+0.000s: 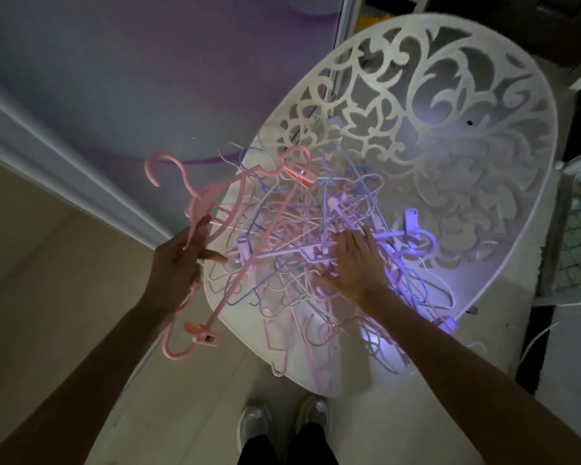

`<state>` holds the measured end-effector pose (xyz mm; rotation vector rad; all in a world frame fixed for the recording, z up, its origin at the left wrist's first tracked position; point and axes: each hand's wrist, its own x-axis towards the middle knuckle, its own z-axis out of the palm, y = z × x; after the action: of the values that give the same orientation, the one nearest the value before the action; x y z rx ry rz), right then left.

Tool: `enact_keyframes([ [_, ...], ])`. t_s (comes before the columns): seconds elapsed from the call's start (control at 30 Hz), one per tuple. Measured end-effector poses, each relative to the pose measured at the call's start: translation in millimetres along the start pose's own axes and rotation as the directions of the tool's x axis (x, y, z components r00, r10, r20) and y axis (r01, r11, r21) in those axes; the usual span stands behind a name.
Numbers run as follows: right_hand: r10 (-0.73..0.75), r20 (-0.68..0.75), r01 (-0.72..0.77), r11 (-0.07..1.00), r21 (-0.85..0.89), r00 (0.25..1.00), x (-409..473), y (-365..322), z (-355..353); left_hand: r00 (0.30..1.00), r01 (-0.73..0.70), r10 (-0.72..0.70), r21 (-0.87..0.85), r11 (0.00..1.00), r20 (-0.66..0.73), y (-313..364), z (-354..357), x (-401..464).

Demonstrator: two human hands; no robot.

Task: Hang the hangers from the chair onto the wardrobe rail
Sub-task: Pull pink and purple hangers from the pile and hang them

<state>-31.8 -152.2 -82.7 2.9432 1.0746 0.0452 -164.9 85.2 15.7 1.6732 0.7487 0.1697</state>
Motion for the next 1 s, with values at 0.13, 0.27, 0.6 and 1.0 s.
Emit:
enact_keyframes([
  [0.13,0.039,0.021,-0.04,0.998,0.049,0.999,1.9,-7.7,-9.1,1.0,-0.003,0.003,0.029,1.0,0.018,5.3,-11.9,2.5],
  [0.27,0.12,-0.026,-0.116,0.986,0.118,0.992,12.3,-9.8,-20.5,1.0,0.011,-0.011,0.01,1.0,0.014,9.2,-17.4,8.9],
  [0.6,0.151,0.003,-0.15,0.981,0.127,0.989,25.5,-4.2,-25.0,0.998,-0.057,0.053,-0.124,0.991,-0.037,14.7,-25.3,14.8],
  [1.0,0.045,0.033,-0.042,0.994,-0.1,0.998,54.4,-17.2,-56.5,0.99,-0.126,0.115,-0.143,0.982,-0.081,28.6,-38.5,19.9],
])
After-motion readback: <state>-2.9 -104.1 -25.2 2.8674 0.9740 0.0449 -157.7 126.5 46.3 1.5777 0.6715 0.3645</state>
